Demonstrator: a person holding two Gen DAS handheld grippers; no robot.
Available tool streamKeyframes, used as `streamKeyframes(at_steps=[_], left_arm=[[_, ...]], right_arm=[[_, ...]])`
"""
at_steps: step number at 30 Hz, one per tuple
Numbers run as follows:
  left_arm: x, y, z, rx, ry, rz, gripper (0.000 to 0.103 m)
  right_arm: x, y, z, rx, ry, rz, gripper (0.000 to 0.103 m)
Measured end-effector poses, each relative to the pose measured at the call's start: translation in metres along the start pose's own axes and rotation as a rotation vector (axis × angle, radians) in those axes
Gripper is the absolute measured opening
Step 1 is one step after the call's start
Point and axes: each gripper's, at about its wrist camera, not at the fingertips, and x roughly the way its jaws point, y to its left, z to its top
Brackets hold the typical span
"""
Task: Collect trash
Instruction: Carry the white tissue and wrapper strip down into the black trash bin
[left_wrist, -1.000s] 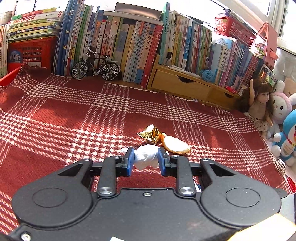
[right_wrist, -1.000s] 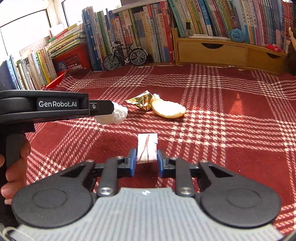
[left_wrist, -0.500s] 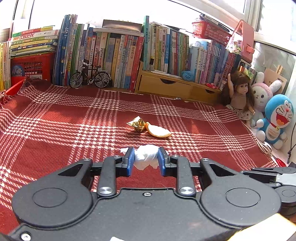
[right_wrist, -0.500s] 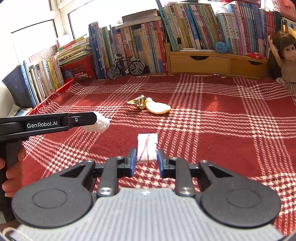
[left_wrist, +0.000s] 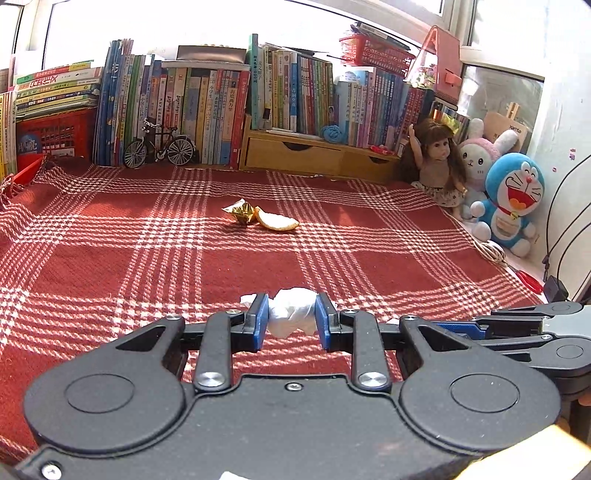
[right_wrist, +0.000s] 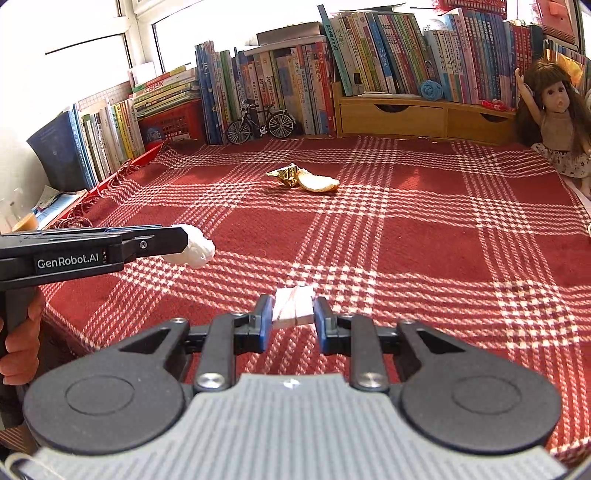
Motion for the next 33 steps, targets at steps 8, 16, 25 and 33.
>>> streamKeyframes(at_steps=[8,16,25,33], left_arm=[[-0.021,-0.009,-0.022,0.011,0.015,-0.021,0.025],[-0.042,-0.019,-0.044,0.024,0.040,-0.056,0.025],[-0.060,-0.029,-0.069,0.053,0.088,-0.096,0.025],[-0.062,-0.037,-0.100,0.108,0.175,-0.119,0.025]], right_arm=[[-0.018,0.005,-0.023,0.001,0.006,0.002,0.031],[-0.035,0.008,-0.045,0.014,0.028,0.022,0.030],[-0.050,0.015,-0.074,0.009,0.090,0.042,0.031],[-0.048,0.019,-0.104,0.031,0.185,0.066,0.031]])
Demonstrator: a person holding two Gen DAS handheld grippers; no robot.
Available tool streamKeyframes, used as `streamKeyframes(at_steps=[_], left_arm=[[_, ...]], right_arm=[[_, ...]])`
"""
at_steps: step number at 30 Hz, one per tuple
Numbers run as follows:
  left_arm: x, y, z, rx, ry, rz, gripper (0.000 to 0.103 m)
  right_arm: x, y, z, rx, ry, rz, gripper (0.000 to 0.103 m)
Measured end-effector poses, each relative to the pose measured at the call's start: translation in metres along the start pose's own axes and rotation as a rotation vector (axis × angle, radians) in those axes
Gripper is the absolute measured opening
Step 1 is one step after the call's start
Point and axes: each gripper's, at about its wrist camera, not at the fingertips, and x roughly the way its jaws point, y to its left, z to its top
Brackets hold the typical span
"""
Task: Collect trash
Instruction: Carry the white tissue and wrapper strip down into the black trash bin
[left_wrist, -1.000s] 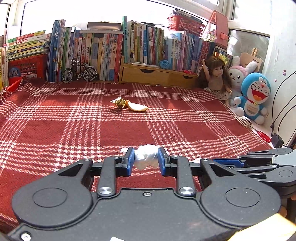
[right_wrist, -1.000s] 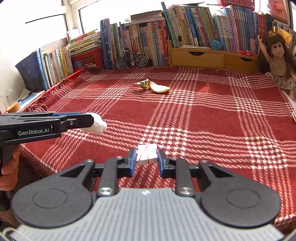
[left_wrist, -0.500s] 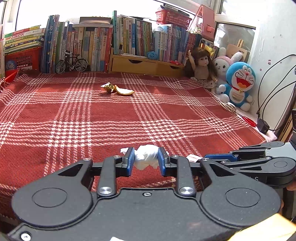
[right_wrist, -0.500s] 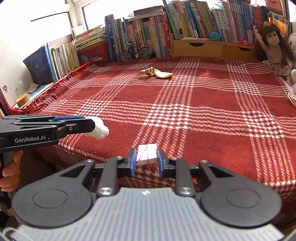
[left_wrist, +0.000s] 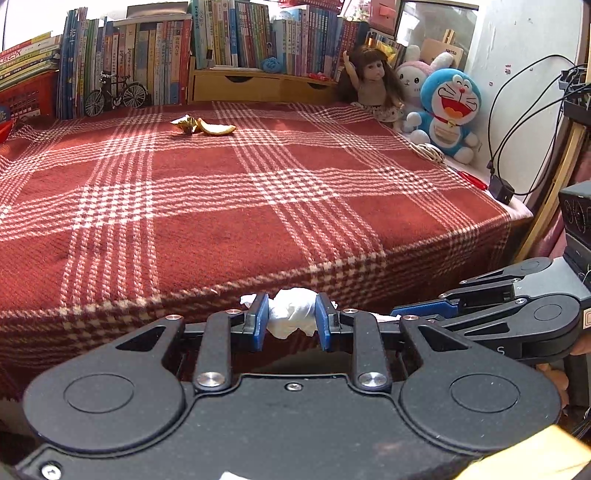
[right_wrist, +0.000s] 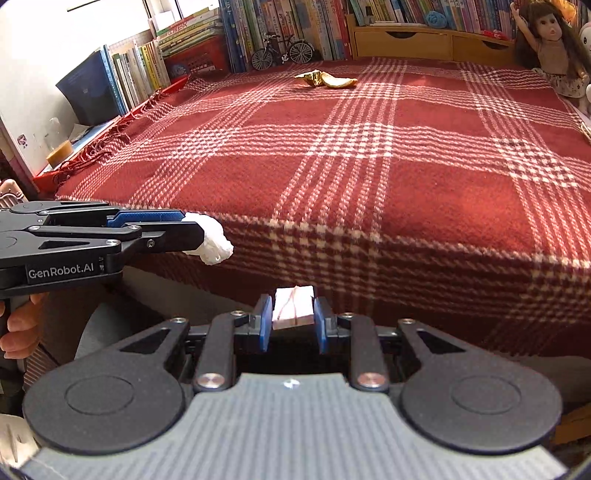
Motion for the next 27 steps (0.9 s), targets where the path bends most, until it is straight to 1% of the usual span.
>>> streamKeyframes(at_steps=[4,9,13,14,18,23,27], left_arm=[[0.007,0.000,-0.014,-0.004,0.049,-0.001,0.025],[0.024,0.002,-0.036,-0.021,0.139,-0.014,0.025],[0.044,0.005,-0.053,-0.061,0.234,-0.019,0.026],[0.051,0.006,-0.057,-0.072,0.271,-0.025,0.026],[0.072,0.012,-0.069,-0.124,0.376,-0.033,0.026],[0.090,0.017,-0.079,-0.150,0.448,-0.018,0.026],[0.098,0.020,-0.084,-0.168,0.481,-0.009,0.026]], right_arm=[[0.010,0.000,-0.012,0.021,0.055,0.004,0.031],[0.026,-0.003,-0.027,0.052,0.127,0.000,0.031],[0.038,-0.004,-0.038,0.072,0.176,-0.006,0.031],[0.041,-0.004,-0.040,0.080,0.187,-0.006,0.031],[0.052,-0.006,-0.047,0.109,0.225,-0.009,0.031],[0.059,-0.007,-0.049,0.116,0.257,-0.013,0.032],[0.064,-0.007,-0.050,0.117,0.275,-0.029,0.033]])
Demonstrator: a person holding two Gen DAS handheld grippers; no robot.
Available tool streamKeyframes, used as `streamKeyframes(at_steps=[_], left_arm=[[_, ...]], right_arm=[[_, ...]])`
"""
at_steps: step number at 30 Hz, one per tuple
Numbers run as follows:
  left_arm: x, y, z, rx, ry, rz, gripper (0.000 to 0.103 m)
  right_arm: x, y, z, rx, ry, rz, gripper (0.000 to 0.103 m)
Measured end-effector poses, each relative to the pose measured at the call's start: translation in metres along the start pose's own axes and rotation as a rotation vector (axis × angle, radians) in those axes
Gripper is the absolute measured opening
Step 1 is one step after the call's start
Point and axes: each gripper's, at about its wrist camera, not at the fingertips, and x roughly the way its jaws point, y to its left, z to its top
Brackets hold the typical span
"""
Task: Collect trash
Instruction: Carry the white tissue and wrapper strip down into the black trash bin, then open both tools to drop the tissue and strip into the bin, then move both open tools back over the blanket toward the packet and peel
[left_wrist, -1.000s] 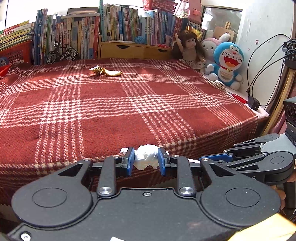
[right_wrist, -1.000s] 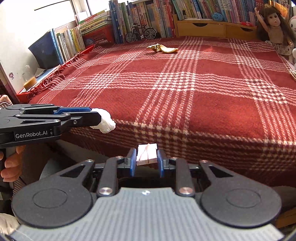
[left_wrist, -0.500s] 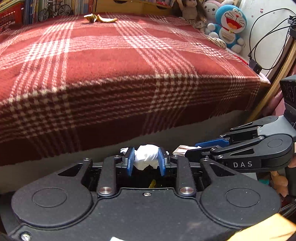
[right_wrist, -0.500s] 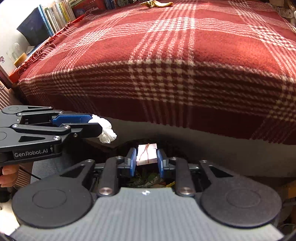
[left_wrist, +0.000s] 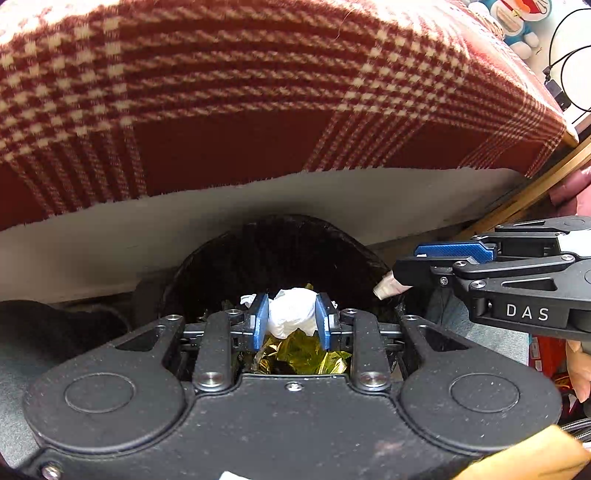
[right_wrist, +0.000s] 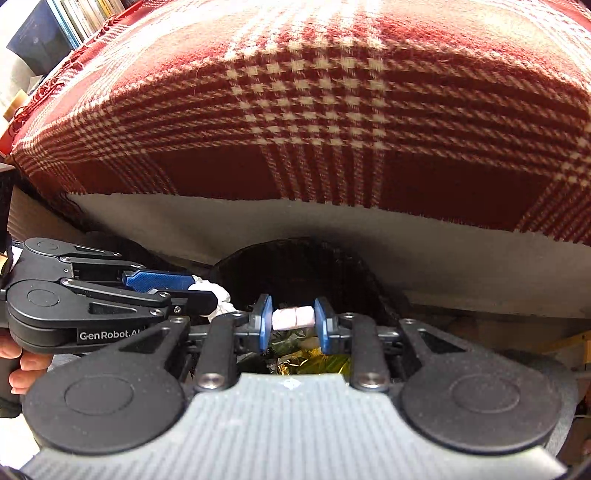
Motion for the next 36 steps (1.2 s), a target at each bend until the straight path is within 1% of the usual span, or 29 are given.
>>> streamKeyframes(at_steps=[3,7,9,10,11,12,13,17,22,24,27,30,32,33,34,35,36], left_arm=[[0.004,0.001,0.000,-0.001,0.009,-0.002,0.026],[0.006,0.000,0.000,0.003,0.017,-0.001,0.027],[0.009,-0.001,0.001,0.005,0.018,0.003,0.033],[0.009,-0.001,0.001,0.006,0.018,0.005,0.038],[0.009,-0.002,0.001,0.007,0.017,0.008,0.039],[0.008,-0.002,0.001,0.008,0.016,0.011,0.039],[0.008,-0.002,0.001,0.008,0.016,0.014,0.041],[0.006,-0.003,0.002,0.009,0.010,0.021,0.044],[-0.007,-0.004,0.000,0.028,-0.021,0.022,0.045],[-0.018,-0.005,-0.001,0.044,-0.046,0.019,0.045],[-0.040,-0.007,-0.001,0.084,-0.106,0.009,0.048],[-0.074,-0.010,0.000,0.177,-0.176,-0.005,0.052],[-0.101,-0.010,0.004,0.234,-0.250,-0.006,0.059],[-0.115,-0.008,0.008,0.254,-0.293,-0.002,0.061],[-0.127,-0.007,0.013,0.268,-0.336,0.005,0.067],[-0.138,-0.005,0.019,0.280,-0.373,0.016,0.076],[-0.147,-0.004,0.028,0.289,-0.413,0.036,0.080]], right_arm=[[0.004,-0.001,-0.001,0.010,0.018,0.005,0.033],[0.005,-0.002,0.000,0.011,0.017,0.003,0.033],[0.006,-0.002,0.000,0.010,0.019,0.002,0.034],[0.006,-0.002,0.000,0.010,0.019,0.002,0.038],[0.006,-0.002,0.000,0.011,0.019,0.003,0.042],[0.006,-0.002,0.000,0.011,0.018,0.004,0.049],[0.006,-0.002,0.001,0.012,0.017,0.005,0.052],[0.005,-0.003,0.001,0.015,0.015,0.006,0.056],[0.003,-0.003,0.001,0.019,0.006,0.003,0.059],[0.000,-0.003,0.002,0.016,-0.002,0.005,0.060],[-0.009,-0.002,0.005,0.009,-0.026,0.022,0.063],[-0.028,0.001,0.011,-0.007,-0.071,0.083,0.067],[-0.051,0.006,0.017,-0.026,-0.138,0.125,0.072],[-0.061,0.008,0.021,-0.037,-0.169,0.139,0.077],[-0.075,0.010,0.026,-0.055,-0.215,0.155,0.081],[-0.086,0.011,0.031,-0.067,-0.256,0.162,0.084],[-0.094,0.012,0.037,-0.076,-0.291,0.164,0.087]])
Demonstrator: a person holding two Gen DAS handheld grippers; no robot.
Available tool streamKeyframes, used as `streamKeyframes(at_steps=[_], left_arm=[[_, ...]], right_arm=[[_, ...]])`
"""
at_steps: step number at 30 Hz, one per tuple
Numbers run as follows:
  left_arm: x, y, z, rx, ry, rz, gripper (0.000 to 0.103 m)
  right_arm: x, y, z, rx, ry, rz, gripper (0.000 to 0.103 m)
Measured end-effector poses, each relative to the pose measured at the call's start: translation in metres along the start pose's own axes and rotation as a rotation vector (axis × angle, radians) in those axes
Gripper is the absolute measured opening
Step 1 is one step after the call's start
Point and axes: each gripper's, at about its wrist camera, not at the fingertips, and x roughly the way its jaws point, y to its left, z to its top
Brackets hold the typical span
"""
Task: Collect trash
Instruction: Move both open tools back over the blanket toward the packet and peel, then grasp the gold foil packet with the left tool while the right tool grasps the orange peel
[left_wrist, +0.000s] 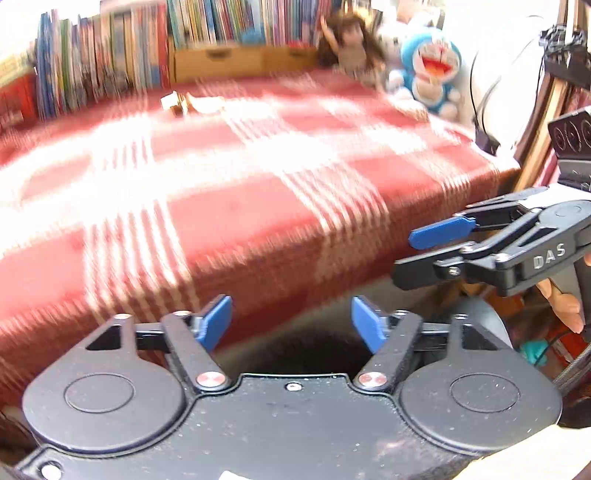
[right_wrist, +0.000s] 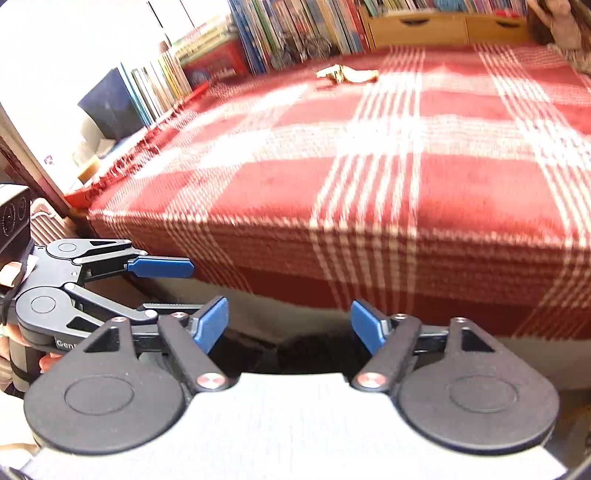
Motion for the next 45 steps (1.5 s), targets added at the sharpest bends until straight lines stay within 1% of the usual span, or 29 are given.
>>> streamKeyframes(at_steps=[1,2,4,5,7,8,10,12,14,17,21,23,26,31,34,36,37,38,40,41,42,43,44,45], left_arm=[[-0.003,0.005,0.008,0.005,-0.031,0.022,0.082],[-0.004,0.013,0.020,0.000,-0.066,0.063,0.082],[0.001,0.026,0.039,-0.024,-0.110,0.129,0.082],[0.005,0.033,0.050,-0.041,-0.134,0.148,0.082],[0.014,0.047,0.068,-0.071,-0.174,0.162,0.082],[0.024,0.058,0.081,-0.096,-0.190,0.170,0.082],[0.047,0.074,0.101,-0.140,-0.197,0.181,0.082],[0.083,0.096,0.120,-0.191,-0.176,0.220,0.080],[0.116,0.111,0.138,-0.212,-0.152,0.258,0.076],[0.159,0.127,0.159,-0.230,-0.133,0.304,0.076],[0.197,0.137,0.178,-0.264,-0.123,0.355,0.075],[0.212,0.137,0.185,-0.256,-0.133,0.358,0.075],[0.223,0.134,0.196,-0.233,-0.158,0.352,0.075],[0.242,0.135,0.217,-0.191,-0.182,0.391,0.073],[0.253,0.138,0.226,-0.164,-0.180,0.371,0.073],[0.261,0.139,0.229,-0.150,-0.157,0.352,0.065],[0.264,0.139,0.229,-0.149,-0.143,0.340,0.054],[0.268,0.140,0.229,-0.159,-0.121,0.317,0.038],[0.267,0.144,0.224,-0.218,-0.102,0.299,0.032],[0.264,0.145,0.222,-0.233,-0.104,0.292,0.023],[0.261,0.144,0.221,-0.225,-0.110,0.282,0.021],[0.258,0.144,0.221,-0.216,-0.113,0.279,0.016],[0.254,0.144,0.220,-0.212,-0.115,0.276,0.007],[0.250,0.144,0.221,-0.215,-0.116,0.273,0.007]], right_arm=[[-0.005,0.001,0.009,-0.009,-0.031,-0.003,0.088],[-0.008,0.000,0.018,-0.017,-0.057,-0.011,0.088],[-0.008,-0.002,0.037,-0.043,-0.100,-0.051,0.090],[-0.007,-0.003,0.046,-0.056,-0.118,-0.084,0.090],[-0.001,-0.004,0.065,-0.096,-0.158,-0.154,0.090],[0.001,-0.006,0.074,-0.117,-0.174,-0.176,0.090],[0.008,-0.012,0.093,-0.155,-0.204,-0.213,0.090],[0.019,-0.015,0.113,-0.175,-0.222,-0.256,0.090],[0.035,-0.019,0.135,-0.202,-0.246,-0.306,0.090],[0.059,-0.030,0.163,-0.217,-0.264,-0.342,0.089],[0.090,-0.044,0.185,-0.264,-0.270,-0.376,0.088],[0.106,-0.052,0.192,-0.287,-0.241,-0.396,0.088],[0.125,-0.063,0.199,-0.297,-0.197,-0.368,0.088],[0.139,-0.070,0.208,-0.337,-0.185,-0.347,0.088],[0.145,-0.071,0.211,-0.356,-0.179,-0.327,0.088],[0.149,-0.071,0.212,-0.368,-0.171,-0.317,0.088],[0.151,-0.072,0.213,-0.375,-0.168,-0.313,0.088],[0.155,-0.072,0.215,-0.382,-0.162,-0.308,0.088],[0.162,-0.073,0.218,-0.383,-0.151,-0.303,0.088],[0.166,-0.074,0.220,-0.378,-0.142,-0.298,0.088],[0.170,-0.075,0.222,-0.374,-0.134,-0.292,0.088],[0.175,-0.075,0.224,-0.370,-0.126,-0.285,0.088],[0.179,-0.075,0.226,-0.363,-0.123,-0.279,0.088],[0.183,-0.075,0.228,-0.355,-0.120,-0.271,0.088]])
